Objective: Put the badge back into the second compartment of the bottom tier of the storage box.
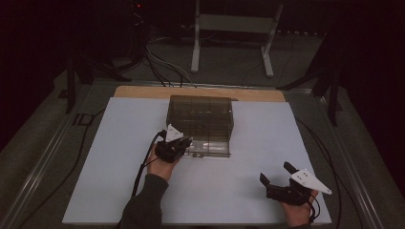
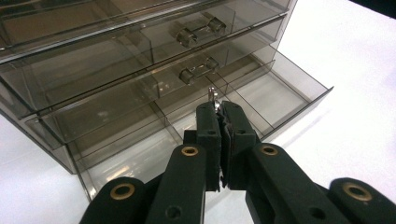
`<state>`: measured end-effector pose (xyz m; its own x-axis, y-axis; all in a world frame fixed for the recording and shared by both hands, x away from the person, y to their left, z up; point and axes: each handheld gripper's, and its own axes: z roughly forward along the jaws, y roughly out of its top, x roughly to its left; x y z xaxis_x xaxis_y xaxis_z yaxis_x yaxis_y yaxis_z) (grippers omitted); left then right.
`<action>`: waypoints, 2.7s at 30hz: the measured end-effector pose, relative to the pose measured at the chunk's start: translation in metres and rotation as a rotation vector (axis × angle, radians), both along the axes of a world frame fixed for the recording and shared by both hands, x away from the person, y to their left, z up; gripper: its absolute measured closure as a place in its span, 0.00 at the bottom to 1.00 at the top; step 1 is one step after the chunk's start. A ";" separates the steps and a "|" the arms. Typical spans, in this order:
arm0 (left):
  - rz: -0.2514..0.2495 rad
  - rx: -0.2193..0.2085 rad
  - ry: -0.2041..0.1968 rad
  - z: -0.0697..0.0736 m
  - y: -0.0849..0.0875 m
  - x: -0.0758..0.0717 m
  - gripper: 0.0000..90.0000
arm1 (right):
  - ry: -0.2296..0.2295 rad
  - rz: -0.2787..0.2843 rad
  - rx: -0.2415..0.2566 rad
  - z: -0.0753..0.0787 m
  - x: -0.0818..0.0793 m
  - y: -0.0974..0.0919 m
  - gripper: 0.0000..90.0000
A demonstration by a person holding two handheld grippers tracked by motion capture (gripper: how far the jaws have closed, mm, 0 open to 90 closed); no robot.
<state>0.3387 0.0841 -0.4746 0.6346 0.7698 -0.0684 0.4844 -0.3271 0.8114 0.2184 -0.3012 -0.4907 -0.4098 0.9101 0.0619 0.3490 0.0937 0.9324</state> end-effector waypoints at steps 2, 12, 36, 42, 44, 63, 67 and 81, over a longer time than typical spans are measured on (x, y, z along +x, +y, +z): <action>-0.001 0.001 0.002 -0.001 -0.001 0.001 0.98 | 0.001 0.000 0.000 0.000 0.000 0.000 0.00; -0.007 -0.001 0.014 -0.002 -0.005 0.003 0.98 | 0.001 0.003 -0.001 0.000 0.000 0.000 0.00; -0.017 0.003 0.037 -0.011 -0.018 0.007 0.98 | 0.001 0.004 -0.001 0.000 0.000 0.000 0.00; -0.018 0.008 0.041 -0.014 -0.021 0.008 0.98 | 0.002 0.005 0.000 0.000 0.000 0.000 0.00; -0.018 0.011 0.043 -0.014 -0.021 0.009 0.98 | 0.001 0.005 -0.001 0.000 0.000 0.000 0.00; -0.014 0.020 0.068 -0.023 -0.027 0.012 0.98 | 0.003 0.006 -0.001 0.000 0.001 0.000 0.00; -0.015 0.018 0.074 -0.025 -0.029 0.013 0.98 | 0.003 0.007 -0.002 0.000 0.001 0.000 0.00; -0.014 0.023 0.088 -0.030 -0.036 0.016 0.98 | 0.002 0.010 -0.002 0.000 0.002 0.000 0.00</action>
<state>0.3547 0.0484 -0.5049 0.6376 0.7629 -0.1067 0.5488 -0.3526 0.7579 0.2201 -0.3014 -0.4909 -0.4191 0.9059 0.0609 0.3495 0.0991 0.9317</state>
